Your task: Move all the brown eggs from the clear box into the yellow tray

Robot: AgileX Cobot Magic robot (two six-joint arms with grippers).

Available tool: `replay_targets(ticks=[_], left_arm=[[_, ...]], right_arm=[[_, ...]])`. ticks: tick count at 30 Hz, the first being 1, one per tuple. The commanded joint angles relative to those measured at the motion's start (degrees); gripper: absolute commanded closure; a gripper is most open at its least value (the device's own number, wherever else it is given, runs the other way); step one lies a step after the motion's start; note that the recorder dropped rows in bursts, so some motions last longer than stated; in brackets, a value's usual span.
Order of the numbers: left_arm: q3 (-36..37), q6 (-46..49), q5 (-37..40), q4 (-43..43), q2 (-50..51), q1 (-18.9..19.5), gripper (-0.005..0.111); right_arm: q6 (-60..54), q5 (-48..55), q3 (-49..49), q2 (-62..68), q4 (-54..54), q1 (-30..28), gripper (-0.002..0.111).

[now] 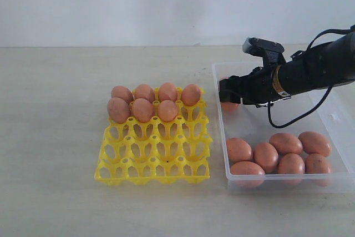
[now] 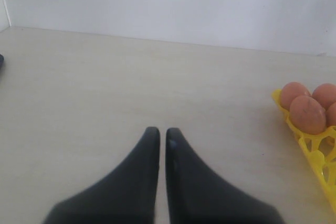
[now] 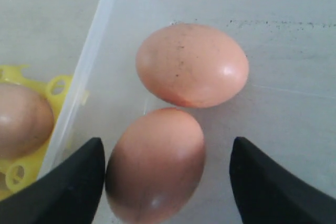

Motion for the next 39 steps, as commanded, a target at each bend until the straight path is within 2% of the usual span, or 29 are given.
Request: replay_targets(ticks=[1,3,7,15,22,39], left_arm=[[0.2,0.2,-0.1,0.0,-0.2,0.2,0.103],[0.2,0.2,-0.1,0.0,-0.2,0.2,0.103],[0.2,0.2,-0.1,0.0,-0.2,0.2,0.103],[0.2,0.2,-0.1,0.0,-0.2,0.2,0.103],[0.2,0.2,-0.1,0.0,-0.2,0.2,0.103],[0.2,0.2,-0.1,0.0,-0.2,0.2,0.103]], right_arm=[[1.3,-0.2,-0.3,-0.1,-0.3,-0.2,0.048],[1.9,0.1,-0.3,-0.1,-0.3,-0.2,0.049],[2.7,0.1,-0.3,-0.1,-0.3,-0.2,0.063],[3.4,0.8,-0.3,-0.1,-0.3,-0.2,0.066],[3.2,0.9,-0.3,-0.1,-0.3,-0.2,0.107],[0.2,3.7,-0.3,-1.8,-1.8,-0.2,0.108]])
